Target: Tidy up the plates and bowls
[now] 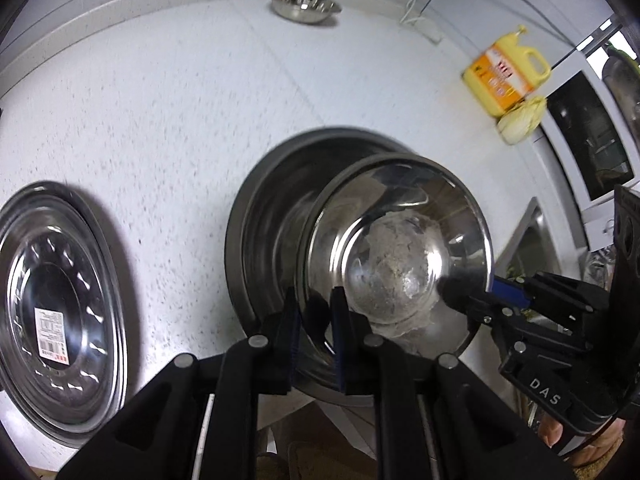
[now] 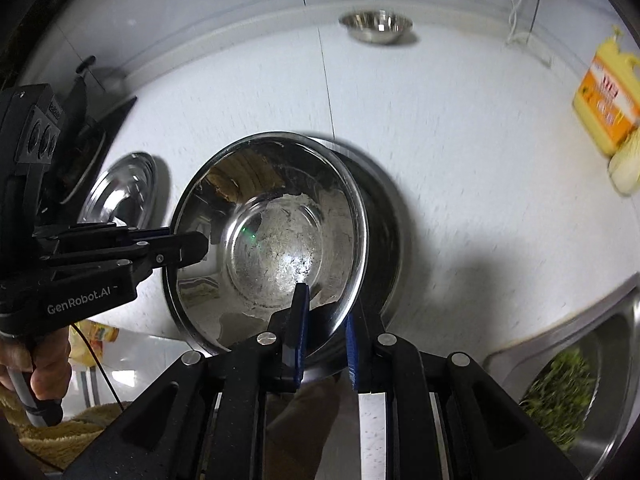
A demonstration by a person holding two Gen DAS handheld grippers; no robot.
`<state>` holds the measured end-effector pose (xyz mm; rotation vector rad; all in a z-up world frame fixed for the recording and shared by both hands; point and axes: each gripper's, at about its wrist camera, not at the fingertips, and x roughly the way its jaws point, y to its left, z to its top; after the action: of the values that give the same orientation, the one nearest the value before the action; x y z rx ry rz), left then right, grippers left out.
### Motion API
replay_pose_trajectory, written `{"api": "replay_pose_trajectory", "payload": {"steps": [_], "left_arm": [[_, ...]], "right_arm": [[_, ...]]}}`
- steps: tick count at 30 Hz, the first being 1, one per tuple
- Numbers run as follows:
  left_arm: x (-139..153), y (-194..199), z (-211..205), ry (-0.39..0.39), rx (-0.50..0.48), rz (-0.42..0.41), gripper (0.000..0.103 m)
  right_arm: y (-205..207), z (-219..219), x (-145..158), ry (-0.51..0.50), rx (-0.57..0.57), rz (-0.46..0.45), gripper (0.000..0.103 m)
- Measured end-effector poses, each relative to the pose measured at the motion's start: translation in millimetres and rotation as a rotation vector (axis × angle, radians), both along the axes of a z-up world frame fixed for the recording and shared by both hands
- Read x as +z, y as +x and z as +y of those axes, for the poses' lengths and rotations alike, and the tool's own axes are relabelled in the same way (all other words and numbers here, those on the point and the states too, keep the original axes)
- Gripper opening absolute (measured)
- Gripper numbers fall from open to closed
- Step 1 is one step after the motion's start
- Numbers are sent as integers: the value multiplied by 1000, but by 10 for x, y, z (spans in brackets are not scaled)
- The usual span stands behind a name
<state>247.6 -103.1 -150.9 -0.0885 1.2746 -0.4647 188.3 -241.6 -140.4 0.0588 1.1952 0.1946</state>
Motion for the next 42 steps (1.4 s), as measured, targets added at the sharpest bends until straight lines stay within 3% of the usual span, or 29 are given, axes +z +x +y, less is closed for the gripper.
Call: {"api": "replay_pose_trajectory", "payload": {"steps": [12,34,42], "left_arm": [[-181,166,-122,47,21,-6,16],[-137,629,-212,64,120,-2,16],[-15,523,-170,75,108,4,16]], "right_arm": [[188,70,-158,-40,21,35,17],[662,28,-197,-47,79,23,17],[615,9,-122,-47,116,34,21]]}}
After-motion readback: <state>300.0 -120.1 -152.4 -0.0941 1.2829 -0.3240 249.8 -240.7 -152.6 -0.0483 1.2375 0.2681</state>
